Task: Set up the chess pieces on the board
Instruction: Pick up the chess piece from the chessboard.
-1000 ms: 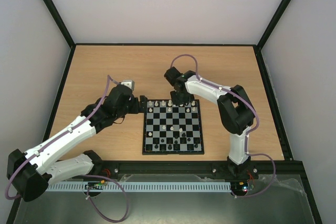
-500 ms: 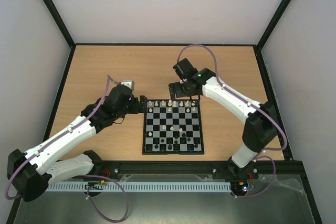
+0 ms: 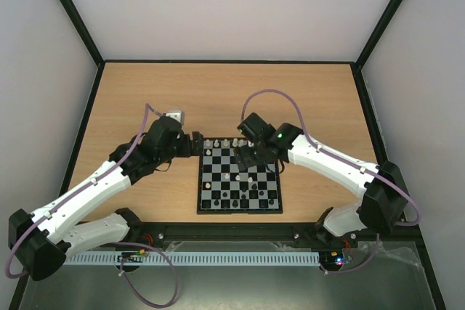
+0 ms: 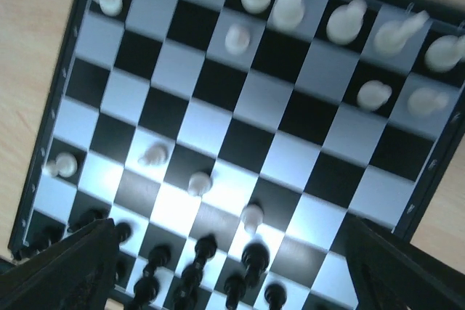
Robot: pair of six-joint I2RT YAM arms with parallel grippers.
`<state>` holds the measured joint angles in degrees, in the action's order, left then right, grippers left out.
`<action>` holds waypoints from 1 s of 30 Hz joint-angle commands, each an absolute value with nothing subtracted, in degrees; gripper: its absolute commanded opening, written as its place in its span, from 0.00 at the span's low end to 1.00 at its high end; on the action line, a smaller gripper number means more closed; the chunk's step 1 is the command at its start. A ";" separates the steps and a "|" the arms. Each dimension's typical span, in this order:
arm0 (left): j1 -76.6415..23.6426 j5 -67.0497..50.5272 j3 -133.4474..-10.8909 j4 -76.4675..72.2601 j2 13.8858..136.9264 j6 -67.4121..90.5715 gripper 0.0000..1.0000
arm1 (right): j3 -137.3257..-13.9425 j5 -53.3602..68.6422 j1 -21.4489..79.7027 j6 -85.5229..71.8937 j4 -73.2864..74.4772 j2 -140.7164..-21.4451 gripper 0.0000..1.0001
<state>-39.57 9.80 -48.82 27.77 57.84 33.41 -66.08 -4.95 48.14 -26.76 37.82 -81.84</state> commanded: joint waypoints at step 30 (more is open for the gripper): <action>-42.24 5.34 -43.08 27.31 55.77 36.43 0.99 | -53.64 -7.76 58.36 -39.09 42.09 -81.55 0.40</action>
<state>-41.82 5.34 -43.64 27.53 56.38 35.99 -54.81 -7.88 57.89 -39.03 40.77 -79.85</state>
